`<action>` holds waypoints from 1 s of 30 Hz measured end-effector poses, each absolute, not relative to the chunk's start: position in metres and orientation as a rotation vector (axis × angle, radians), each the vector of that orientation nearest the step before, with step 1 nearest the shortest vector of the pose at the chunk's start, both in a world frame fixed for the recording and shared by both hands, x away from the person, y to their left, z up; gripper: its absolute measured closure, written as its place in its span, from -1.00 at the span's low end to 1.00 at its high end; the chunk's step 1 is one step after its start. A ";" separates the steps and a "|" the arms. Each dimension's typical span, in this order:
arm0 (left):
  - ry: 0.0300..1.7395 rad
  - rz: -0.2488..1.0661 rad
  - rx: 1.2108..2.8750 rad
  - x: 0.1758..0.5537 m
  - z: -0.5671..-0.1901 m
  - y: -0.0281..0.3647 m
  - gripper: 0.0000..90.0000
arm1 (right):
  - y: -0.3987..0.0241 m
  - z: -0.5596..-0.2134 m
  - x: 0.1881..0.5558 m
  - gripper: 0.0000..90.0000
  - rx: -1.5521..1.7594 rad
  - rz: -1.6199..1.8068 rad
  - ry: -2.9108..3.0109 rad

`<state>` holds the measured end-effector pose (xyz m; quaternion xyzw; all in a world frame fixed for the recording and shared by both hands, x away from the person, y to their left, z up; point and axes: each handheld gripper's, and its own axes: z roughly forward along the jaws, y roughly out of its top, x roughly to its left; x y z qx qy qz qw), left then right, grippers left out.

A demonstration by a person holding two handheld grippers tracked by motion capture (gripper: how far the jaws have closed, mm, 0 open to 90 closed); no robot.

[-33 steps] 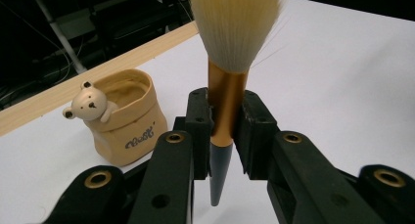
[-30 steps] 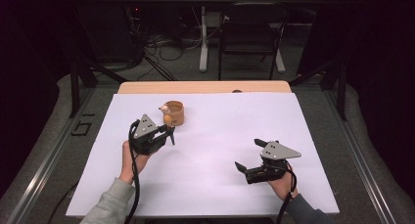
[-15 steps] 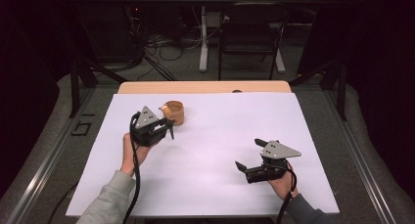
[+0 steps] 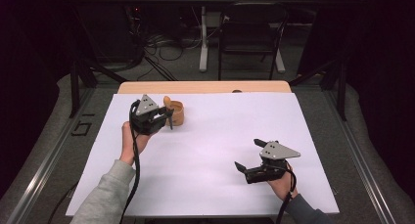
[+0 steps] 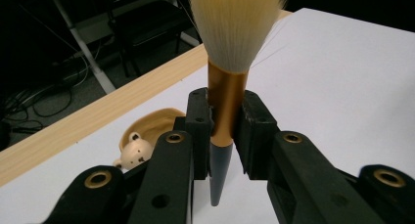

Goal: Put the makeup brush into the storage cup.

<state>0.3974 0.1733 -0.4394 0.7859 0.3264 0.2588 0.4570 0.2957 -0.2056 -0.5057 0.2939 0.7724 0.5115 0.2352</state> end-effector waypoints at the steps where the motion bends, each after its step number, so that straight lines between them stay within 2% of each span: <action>1: 0.807 0.642 1.936 0.398 -0.438 0.173 0.73 | -0.206 -0.506 0.296 -1.00 0.806 1.407 2.118; 30: 0.837 0.701 1.876 0.425 -0.411 0.174 0.72 | -0.205 -0.506 0.296 -1.00 0.794 1.420 2.127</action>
